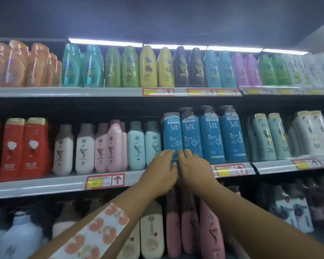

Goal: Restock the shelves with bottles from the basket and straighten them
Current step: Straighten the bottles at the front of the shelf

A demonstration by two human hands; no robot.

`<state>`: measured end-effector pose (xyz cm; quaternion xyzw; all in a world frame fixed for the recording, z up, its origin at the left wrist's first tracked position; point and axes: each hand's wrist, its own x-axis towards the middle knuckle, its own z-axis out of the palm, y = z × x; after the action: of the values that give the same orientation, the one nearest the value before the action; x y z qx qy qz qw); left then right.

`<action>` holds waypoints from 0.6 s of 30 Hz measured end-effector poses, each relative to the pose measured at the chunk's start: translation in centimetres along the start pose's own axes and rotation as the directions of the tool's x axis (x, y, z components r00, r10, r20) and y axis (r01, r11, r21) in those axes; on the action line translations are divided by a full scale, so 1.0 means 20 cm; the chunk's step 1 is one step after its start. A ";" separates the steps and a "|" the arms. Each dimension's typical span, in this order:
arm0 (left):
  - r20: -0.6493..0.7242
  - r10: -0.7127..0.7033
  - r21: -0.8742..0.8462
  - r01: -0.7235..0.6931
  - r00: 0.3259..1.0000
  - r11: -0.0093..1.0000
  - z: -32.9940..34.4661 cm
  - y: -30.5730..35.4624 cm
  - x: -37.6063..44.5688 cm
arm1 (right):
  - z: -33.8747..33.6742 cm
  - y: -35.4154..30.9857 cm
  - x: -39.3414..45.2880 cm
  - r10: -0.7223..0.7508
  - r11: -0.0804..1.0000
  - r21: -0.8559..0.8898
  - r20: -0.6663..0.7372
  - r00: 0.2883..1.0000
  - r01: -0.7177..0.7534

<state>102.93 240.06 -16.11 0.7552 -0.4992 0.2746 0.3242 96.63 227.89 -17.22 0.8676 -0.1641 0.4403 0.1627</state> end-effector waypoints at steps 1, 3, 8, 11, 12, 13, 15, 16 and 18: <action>0.010 0.053 0.066 -0.053 0.999 0.996 0.00 -0.01 -0.04 | 0.00 0.00 -0.04 -0.004 1.000 0.011 -0.013 1.000 0.004; 0.024 0.105 0.197 -0.108 0.994 0.974 -0.01 -0.01 -0.14 | -0.01 -0.01 -0.12 -0.018 1.000 -0.004 -0.018 1.000 0.018; 0.041 0.048 0.493 -0.062 0.998 0.868 -0.06 0.03 -0.46 | -0.08 -0.08 -0.41 -0.006 1.000 0.021 0.143 0.990 0.003; 0.069 0.028 0.563 -0.062 0.997 0.824 -0.06 0.04 -0.70 | -0.12 -0.14 -0.63 -0.019 0.998 0.067 0.240 0.971 0.003; 0.083 0.023 0.582 -0.067 0.996 0.811 -0.06 0.04 -0.79 | -0.13 -0.17 -0.71 -0.032 0.997 0.076 0.277 0.960 0.011; 0.097 0.015 0.593 -0.069 0.995 0.802 -0.05 0.03 -0.88 | -0.13 -0.19 -0.79 -0.045 0.997 0.077 0.318 0.947 0.021; 0.128 -0.029 0.581 -0.051 0.991 0.812 -0.04 0.01 -1.07 | -0.12 -0.25 -0.95 -0.069 0.996 0.081 0.399 0.914 0.040; 0.138 -0.059 0.568 -0.030 0.989 0.822 -0.03 0.00 -1.18 | -0.11 -0.29 -1.03 -0.085 0.995 0.083 0.431 0.898 0.054; 0.172 -0.113 0.544 0.001 0.978 0.839 0.01 -0.02 -1.39 | -0.07 -0.35 -1.21 -0.126 0.992 0.074 0.487 0.865 0.103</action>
<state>93.65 256.04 -36.85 0.8539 -0.4082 0.3180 0.0548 85.22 238.12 -37.18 0.9625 -0.1381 0.1992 0.1216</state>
